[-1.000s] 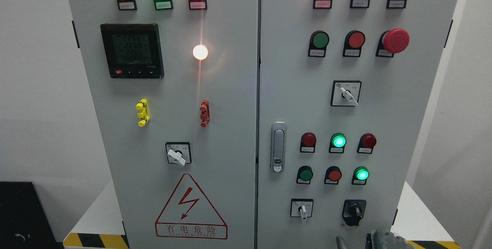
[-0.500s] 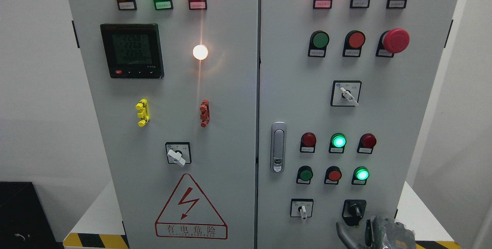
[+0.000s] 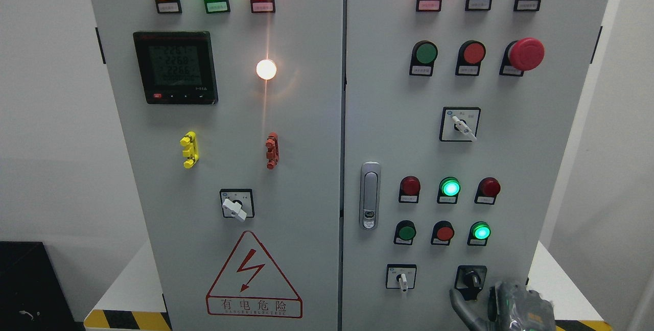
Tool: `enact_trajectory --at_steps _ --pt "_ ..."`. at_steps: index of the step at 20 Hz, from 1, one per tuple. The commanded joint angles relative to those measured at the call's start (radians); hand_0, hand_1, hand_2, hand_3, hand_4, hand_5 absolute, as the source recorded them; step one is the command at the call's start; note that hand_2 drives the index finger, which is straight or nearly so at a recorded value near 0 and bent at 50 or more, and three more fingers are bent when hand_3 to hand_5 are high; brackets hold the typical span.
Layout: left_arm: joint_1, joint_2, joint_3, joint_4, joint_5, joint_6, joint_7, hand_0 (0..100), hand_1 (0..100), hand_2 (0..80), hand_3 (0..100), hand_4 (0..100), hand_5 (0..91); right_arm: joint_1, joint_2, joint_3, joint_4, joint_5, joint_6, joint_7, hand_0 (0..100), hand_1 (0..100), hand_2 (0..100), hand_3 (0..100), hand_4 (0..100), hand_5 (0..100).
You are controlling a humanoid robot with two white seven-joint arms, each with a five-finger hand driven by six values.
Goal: Flip black knob to close circuit
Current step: 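Raise the right hand up to the black rotary knob, then twist the black rotary knob with the right hand fingers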
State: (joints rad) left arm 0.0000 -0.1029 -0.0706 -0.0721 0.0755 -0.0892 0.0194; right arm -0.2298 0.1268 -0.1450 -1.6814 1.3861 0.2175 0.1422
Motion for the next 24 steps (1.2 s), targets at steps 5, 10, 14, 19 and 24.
enact_trajectory --at_steps 5,10,14,19,24 --pt "0.006 0.0 0.0 0.0 0.0 0.0 0.001 12 56 0.0 0 0 0.0 -0.005 -0.006 -0.034 0.023 0.002 -0.001 -0.006 0 0 94 100 100 100" --pt "0.006 0.0 0.0 0.0 0.0 0.0 0.001 12 56 0.0 0 0 0.0 -0.005 -0.01 -0.053 0.026 0.001 -0.004 -0.006 0 0 94 100 100 100" --pt "0.006 0.0 0.0 0.0 0.0 0.0 0.001 12 56 0.0 0 0 0.0 -0.005 -0.016 -0.057 0.028 0.001 -0.006 -0.004 0 0 94 100 100 100" --pt "0.006 0.0 0.0 0.0 0.0 0.0 0.001 12 56 0.0 0 0 0.0 -0.008 -0.018 -0.067 0.032 0.001 -0.006 -0.004 0 0 94 100 100 100" --pt "0.006 0.0 0.0 0.0 0.0 0.0 0.001 12 56 0.0 0 0 0.0 -0.022 -0.019 -0.093 0.032 -0.004 -0.01 -0.003 0 0 94 100 100 100"
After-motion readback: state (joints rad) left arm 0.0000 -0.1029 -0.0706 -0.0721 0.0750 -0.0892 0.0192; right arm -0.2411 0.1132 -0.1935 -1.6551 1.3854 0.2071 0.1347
